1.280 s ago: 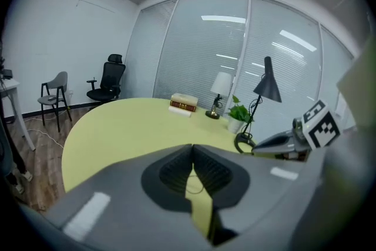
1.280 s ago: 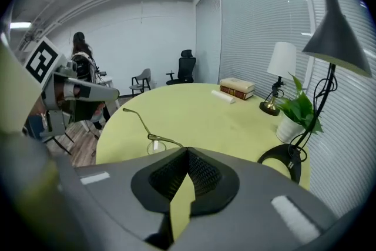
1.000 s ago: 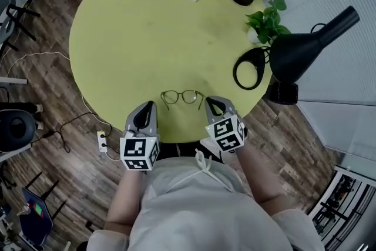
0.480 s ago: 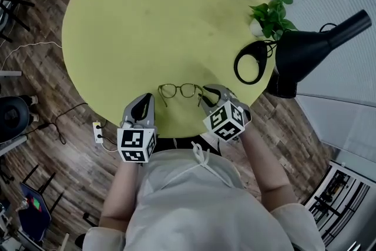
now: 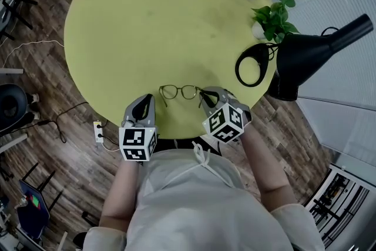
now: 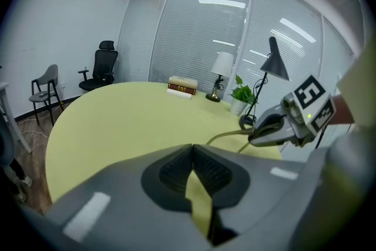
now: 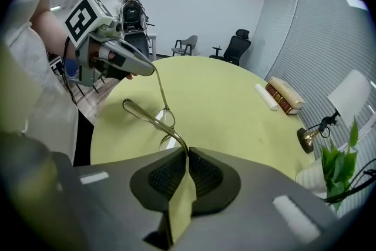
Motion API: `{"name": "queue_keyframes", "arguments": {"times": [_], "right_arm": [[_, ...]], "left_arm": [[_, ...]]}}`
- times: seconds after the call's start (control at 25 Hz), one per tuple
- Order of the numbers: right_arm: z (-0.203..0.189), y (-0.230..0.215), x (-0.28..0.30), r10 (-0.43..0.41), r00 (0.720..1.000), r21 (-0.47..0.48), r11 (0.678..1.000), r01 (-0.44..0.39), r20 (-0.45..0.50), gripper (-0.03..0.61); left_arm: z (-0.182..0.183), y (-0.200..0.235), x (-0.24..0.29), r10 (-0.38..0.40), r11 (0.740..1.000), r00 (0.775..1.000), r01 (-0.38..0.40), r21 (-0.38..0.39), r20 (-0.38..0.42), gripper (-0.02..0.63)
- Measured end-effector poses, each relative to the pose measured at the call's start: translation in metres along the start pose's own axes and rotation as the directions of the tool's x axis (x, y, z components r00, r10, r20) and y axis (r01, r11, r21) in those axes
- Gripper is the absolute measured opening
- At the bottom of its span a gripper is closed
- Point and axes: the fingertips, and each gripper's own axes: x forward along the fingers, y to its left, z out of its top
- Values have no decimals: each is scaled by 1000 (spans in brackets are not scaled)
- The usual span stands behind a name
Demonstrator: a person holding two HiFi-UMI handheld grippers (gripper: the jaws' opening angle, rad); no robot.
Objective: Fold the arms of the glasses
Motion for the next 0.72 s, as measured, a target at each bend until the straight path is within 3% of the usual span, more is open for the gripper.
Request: {"name": "queue_keyframes", "arguments": {"times": [0.4,0.72], "right_arm": [[-1,3,-2,-4,1000,15,1000,4,-6,17],[-2,4,-2,1,1000,26,1000,-1,-3,17]], "left_arm": [[24,-14,13,-30,999,999,29,40,32,6],[17,-33,29,-72,995,997,73,67,-13,6]]}}
